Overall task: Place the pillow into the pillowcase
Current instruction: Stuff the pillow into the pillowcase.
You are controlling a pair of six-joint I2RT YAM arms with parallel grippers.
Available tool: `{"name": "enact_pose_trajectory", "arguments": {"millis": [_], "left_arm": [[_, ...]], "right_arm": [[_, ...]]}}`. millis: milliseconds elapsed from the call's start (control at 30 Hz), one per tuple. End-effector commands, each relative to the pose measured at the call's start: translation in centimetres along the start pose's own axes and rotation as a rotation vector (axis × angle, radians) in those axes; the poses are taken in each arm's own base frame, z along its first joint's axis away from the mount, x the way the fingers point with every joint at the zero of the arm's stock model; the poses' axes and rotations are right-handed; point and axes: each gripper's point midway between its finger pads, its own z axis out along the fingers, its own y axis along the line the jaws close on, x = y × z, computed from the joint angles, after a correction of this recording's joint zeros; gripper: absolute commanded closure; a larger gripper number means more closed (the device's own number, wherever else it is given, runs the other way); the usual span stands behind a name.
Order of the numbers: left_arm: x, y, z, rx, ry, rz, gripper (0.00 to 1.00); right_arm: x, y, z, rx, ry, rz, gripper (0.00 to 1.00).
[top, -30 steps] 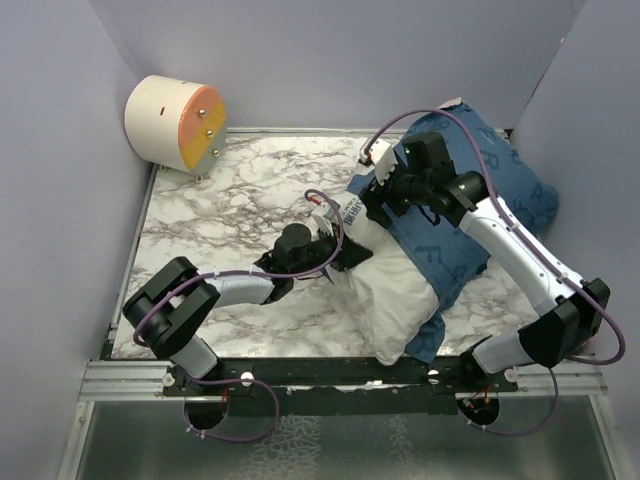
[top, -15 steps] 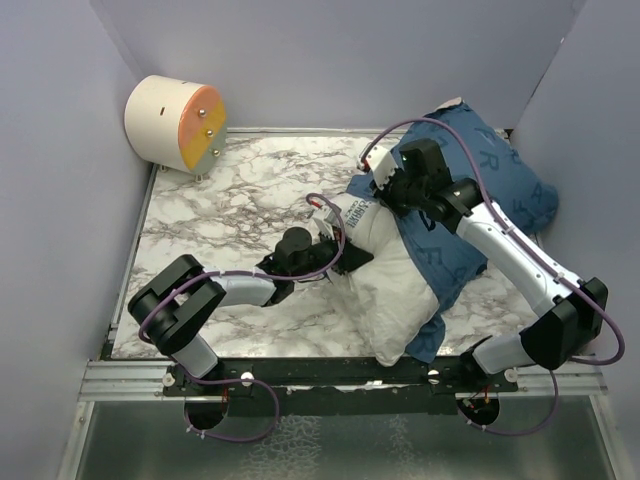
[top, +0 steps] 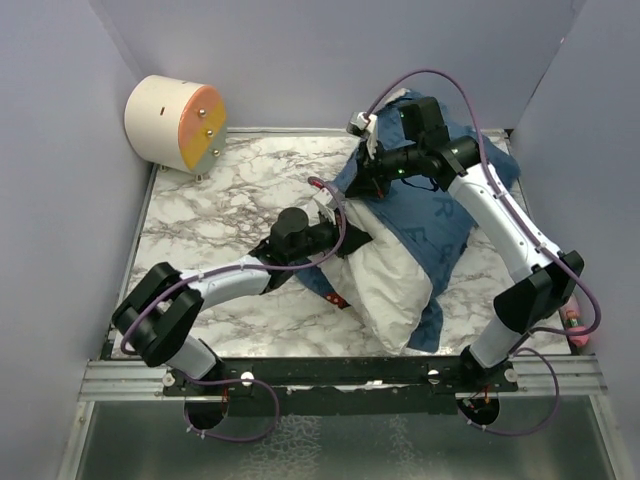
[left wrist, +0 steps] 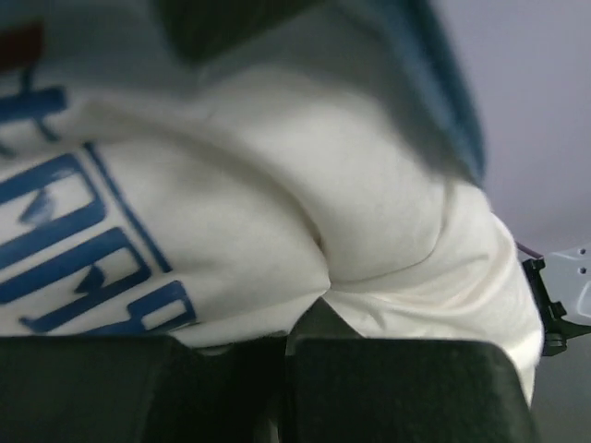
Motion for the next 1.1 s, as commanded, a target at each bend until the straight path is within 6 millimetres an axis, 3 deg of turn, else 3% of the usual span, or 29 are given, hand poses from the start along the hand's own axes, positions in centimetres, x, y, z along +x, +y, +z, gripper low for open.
{"name": "enact_pose_trajectory", "arguments": {"millis": [0, 100, 200, 267, 367, 533, 633, 700, 733, 767, 867, 967, 1067], "left_arm": [[-11.9, -4.7, -1.6, 0.073, -0.37, 0.297, 1.0], [-14.2, -6.0, -3.5, 0.089, -0.496, 0.368, 1.0], [-14.0, -5.3, -3.7, 0.069, -0.525, 0.367, 1.0], [-12.0, -3.3, -2.9, 0.025, -0.482, 0.335, 1.0], [-7.0, 1.6, -3.0, -0.065, -0.454, 0.211, 1.0], [-0.5, 8.2, -4.9, -0.251, -0.464, 0.002, 1.0], [1.1, 9.5, -5.2, -0.289, -0.456, -0.058, 1.0], [1.1, 9.1, -5.3, -0.276, -0.451, -0.069, 0.91], [1.0, 8.7, -5.4, -0.271, -0.446, -0.069, 0.84], [1.2, 8.5, -5.5, -0.276, -0.428, -0.067, 0.76], [1.3, 7.9, -6.6, -0.306, -0.376, -0.06, 0.55], [2.2, 7.4, -8.1, -0.337, -0.292, -0.057, 0.38], [3.0, 6.8, -9.9, -0.363, -0.239, -0.088, 0.2]], "right_arm": [[-7.7, 13.0, -4.7, -0.507, -0.262, -0.073, 1.0], [-7.3, 14.9, -6.2, -0.556, -0.292, -0.074, 1.0], [-6.2, 15.2, -6.8, -0.528, -0.301, -0.069, 1.0], [-4.1, 14.2, -5.9, -0.508, -0.279, -0.018, 1.0], [-0.1, 12.9, -3.6, -0.465, -0.223, 0.039, 1.0], [1.1, 13.5, -3.7, -0.466, -0.222, 0.02, 1.0], [2.1, 12.5, -3.3, -0.401, -0.194, -0.013, 1.0], [3.0, 11.4, -2.9, -0.338, -0.164, -0.08, 0.99], [3.5, 11.1, -2.9, -0.319, -0.15, -0.119, 0.95], [3.6, 10.8, -3.1, -0.295, -0.14, -0.161, 0.85], [3.0, 9.6, -4.7, -0.157, -0.125, -0.289, 0.5], [2.2, 6.9, -6.5, 0.079, -0.131, -0.366, 0.17], [3.0, 3.6, -7.2, 0.28, -0.107, -0.388, 0.01]]}}
